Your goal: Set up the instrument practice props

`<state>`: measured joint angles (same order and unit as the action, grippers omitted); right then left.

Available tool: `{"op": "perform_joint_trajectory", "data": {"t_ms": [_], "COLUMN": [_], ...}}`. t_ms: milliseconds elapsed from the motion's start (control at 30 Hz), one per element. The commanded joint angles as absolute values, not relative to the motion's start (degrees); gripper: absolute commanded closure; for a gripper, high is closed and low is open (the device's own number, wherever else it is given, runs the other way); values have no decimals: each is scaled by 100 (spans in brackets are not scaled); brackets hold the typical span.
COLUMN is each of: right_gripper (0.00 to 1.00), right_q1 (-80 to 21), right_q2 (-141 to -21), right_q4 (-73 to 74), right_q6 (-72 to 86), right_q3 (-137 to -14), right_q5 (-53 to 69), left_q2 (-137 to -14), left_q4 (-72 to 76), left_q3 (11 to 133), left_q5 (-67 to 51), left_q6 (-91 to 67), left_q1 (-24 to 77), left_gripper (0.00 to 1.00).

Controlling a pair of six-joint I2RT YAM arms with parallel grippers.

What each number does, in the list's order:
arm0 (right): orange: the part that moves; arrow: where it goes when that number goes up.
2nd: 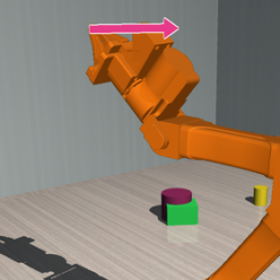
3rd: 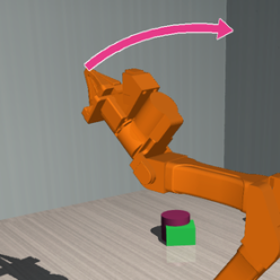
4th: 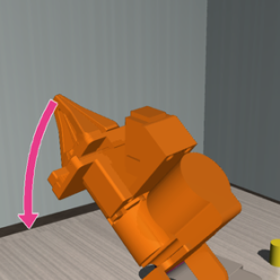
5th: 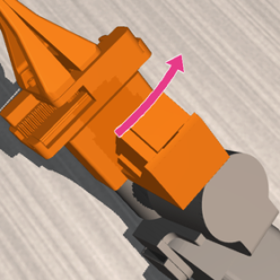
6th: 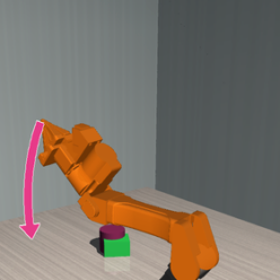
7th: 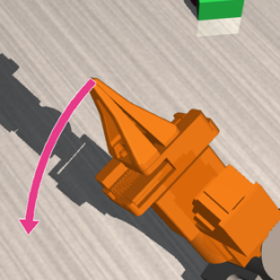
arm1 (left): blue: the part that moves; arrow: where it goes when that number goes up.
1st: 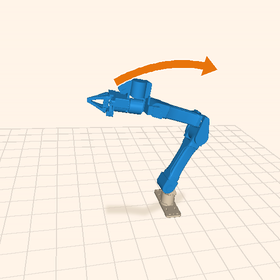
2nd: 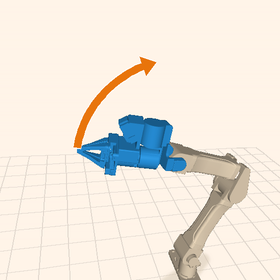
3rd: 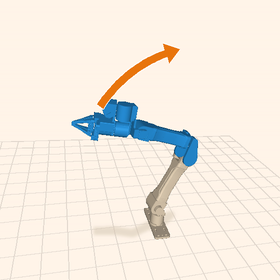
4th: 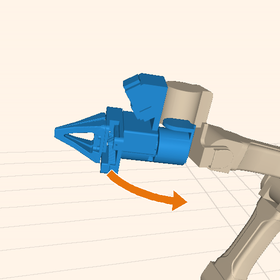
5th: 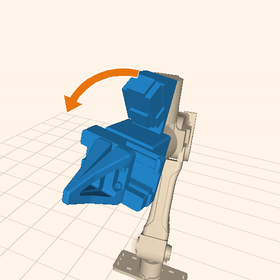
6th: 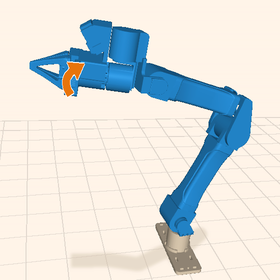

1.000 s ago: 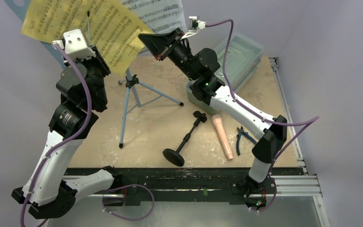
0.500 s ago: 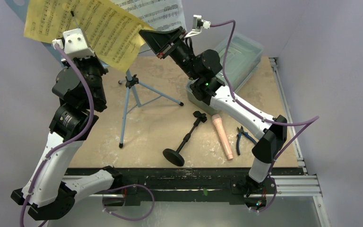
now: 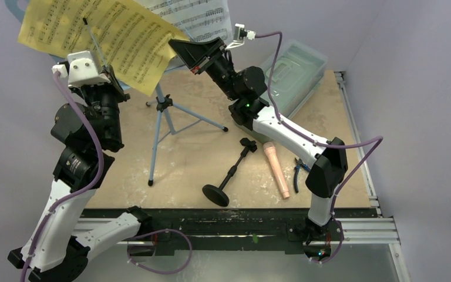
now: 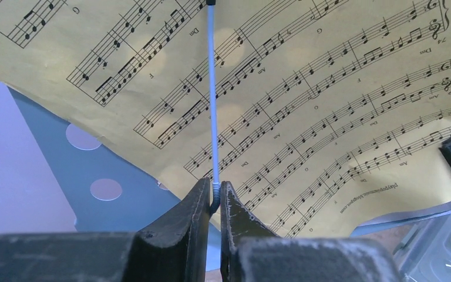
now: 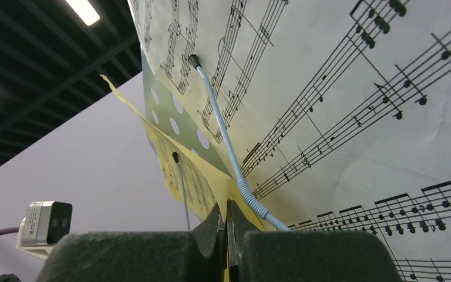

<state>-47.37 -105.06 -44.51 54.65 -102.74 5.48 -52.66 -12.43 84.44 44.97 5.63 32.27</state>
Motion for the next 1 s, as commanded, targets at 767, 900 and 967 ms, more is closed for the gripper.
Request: {"op": "perform_joint_trajectory", "data": {"t_ms": [767, 900, 967], "right_gripper": [100, 100, 100], "right_q1": [-4891, -5032, -5060], "right_q2": [-10432, -10610, -10666], "right_q4": [-4533, -4431, -4412], "right_q6": [5556, 5594, 5623], "right_q3": [-10726, -10816, -10832], "right_q5": [169, 216, 228], "left_q2": [-4643, -4572, -4539], "left_q4": [-238, 136, 282], "left_q3": [8063, 7973, 7937], "left_q5": [3692, 3529, 3484], "left_q6": [684, 664, 687], "left_q1": [3223, 3226, 3224], "left_gripper": [100, 100, 100]}}
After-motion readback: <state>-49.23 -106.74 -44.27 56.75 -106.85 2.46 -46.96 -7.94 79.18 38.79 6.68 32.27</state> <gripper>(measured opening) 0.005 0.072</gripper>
